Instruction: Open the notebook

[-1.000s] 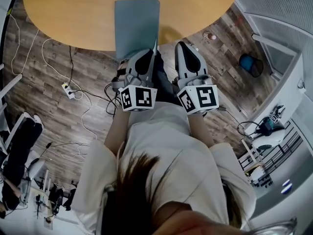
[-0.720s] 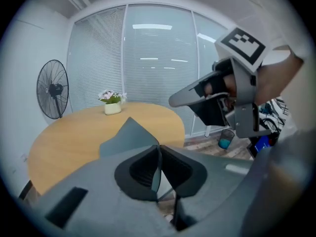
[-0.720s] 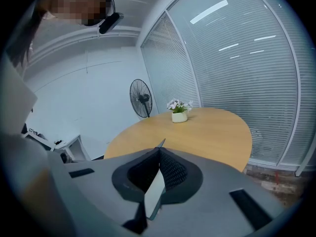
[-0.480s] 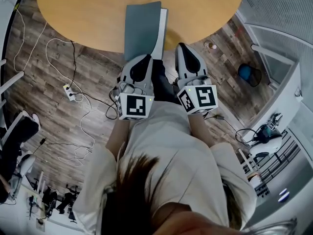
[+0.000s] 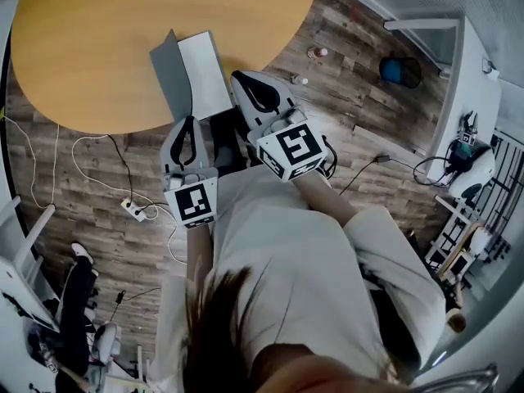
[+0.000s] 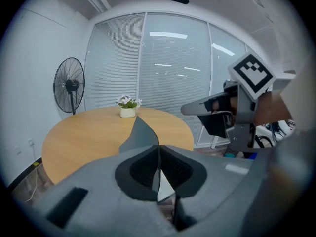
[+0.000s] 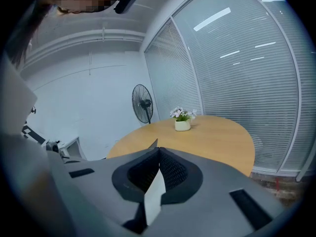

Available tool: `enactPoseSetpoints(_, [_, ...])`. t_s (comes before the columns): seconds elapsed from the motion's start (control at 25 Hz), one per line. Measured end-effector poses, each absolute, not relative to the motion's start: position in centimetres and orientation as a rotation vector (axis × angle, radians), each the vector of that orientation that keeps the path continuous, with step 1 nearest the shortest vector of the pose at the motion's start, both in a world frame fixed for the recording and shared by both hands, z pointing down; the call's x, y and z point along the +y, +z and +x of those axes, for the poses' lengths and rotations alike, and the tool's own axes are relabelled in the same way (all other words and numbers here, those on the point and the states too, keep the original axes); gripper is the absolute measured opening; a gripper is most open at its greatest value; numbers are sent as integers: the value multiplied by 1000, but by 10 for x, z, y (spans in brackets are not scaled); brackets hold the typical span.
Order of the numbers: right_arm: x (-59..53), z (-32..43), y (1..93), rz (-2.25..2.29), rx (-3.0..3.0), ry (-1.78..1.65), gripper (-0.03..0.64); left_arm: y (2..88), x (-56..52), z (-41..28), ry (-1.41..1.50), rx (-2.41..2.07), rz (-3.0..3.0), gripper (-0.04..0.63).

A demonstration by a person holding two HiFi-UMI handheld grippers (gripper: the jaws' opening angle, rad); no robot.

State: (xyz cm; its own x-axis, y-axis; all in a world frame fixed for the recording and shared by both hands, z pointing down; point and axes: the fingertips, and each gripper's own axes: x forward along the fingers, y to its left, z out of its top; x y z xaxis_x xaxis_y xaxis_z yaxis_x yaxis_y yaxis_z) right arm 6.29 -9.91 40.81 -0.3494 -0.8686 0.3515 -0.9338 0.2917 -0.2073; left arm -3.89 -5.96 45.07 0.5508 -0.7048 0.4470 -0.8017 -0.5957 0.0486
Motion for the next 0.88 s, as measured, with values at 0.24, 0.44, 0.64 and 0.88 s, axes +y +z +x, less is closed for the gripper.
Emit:
enactPoseSetpoints(0.24, [-92,79,404,1757,-2354,578,2,448,-59,-37,584,-1260,2546,25])
enactPoseSetpoints(0.44, [-87,86,401,1787,-2346,576,2,442,-56,-42,573,-1299,2534,25])
enactPoseSetpoints(0.64, [-82,80,397,1758,-2376,577,2,433,-51,-61,554,-1384,2499,25])
enactPoseSetpoints(0.88, [-86,65,400,1709,-2390,561,2,435,-56,-92,516,-1479,2427,26])
